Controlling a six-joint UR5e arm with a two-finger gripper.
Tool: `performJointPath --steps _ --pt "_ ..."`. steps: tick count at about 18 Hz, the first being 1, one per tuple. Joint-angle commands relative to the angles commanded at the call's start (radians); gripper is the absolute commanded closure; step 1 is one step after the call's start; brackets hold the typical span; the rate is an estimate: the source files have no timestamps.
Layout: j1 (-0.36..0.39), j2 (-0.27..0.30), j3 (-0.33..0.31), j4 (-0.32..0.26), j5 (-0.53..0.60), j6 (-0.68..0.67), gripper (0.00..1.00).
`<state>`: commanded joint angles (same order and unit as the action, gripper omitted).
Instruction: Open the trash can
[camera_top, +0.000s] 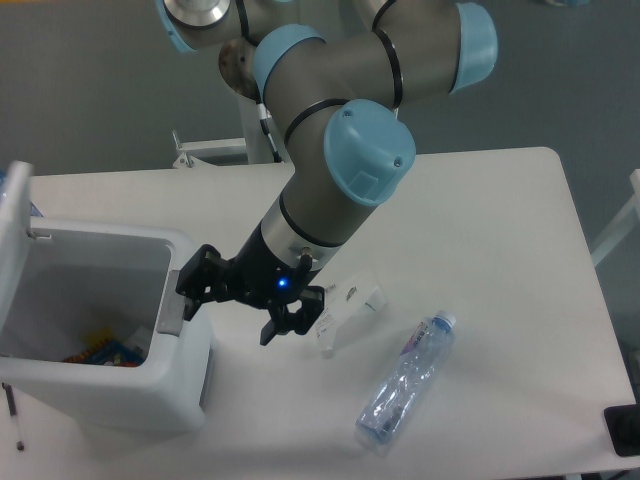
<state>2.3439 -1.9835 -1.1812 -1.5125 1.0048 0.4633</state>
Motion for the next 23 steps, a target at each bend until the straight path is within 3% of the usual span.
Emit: performJointPath --steps 3,10,16,23 --pt "0.014 0.005 0.009 0.017 0.000 0.002 0.00" --pt "0.133 -0.002 -0.003 0.172 0.050 0.058 0.00" --pt "0.187 -0.012 -0.038 0.173 0.310 0.297 0.00" --pt "0.274 -0.074 -0.041 0.218 0.363 0.520 0.00"
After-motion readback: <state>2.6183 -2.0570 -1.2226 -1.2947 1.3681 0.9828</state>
